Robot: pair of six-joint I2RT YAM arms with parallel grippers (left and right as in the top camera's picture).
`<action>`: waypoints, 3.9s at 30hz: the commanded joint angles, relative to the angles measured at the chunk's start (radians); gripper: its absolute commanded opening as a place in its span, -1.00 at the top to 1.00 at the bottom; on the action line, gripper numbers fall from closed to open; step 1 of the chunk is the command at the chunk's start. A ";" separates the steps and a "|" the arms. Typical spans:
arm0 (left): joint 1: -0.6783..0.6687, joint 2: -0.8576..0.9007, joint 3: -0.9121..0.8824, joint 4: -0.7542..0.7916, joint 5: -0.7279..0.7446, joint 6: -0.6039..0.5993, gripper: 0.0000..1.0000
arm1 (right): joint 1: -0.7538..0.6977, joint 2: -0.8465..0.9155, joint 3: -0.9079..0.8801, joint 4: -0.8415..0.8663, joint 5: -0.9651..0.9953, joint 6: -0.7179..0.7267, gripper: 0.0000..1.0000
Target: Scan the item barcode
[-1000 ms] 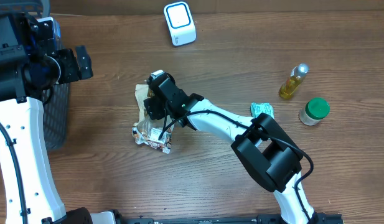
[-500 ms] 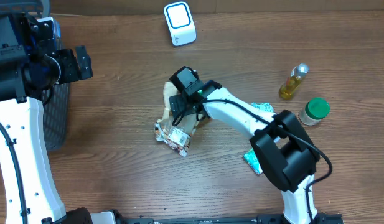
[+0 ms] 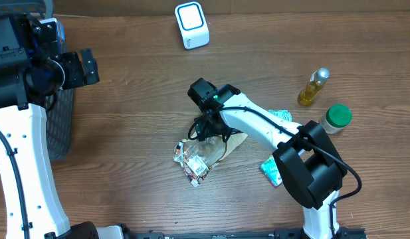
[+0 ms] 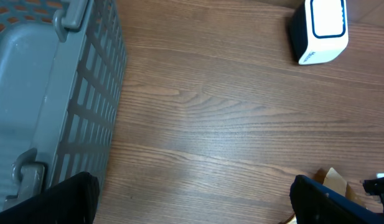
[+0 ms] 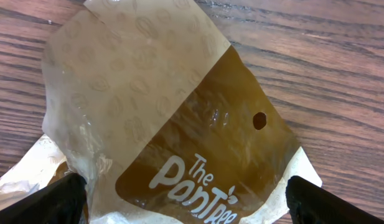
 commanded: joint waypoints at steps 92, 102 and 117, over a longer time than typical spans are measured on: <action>-0.006 0.001 0.011 0.003 -0.002 -0.006 -0.99 | -0.209 -0.172 0.142 0.023 -0.134 -0.053 -1.00; -0.006 0.001 0.011 0.003 0.120 -0.089 -0.99 | -0.303 -0.169 0.092 0.017 -0.286 -0.212 -1.00; -0.122 0.079 -0.050 -0.305 0.290 -0.077 0.91 | -0.307 -0.167 -0.037 0.128 -0.385 -0.271 -1.00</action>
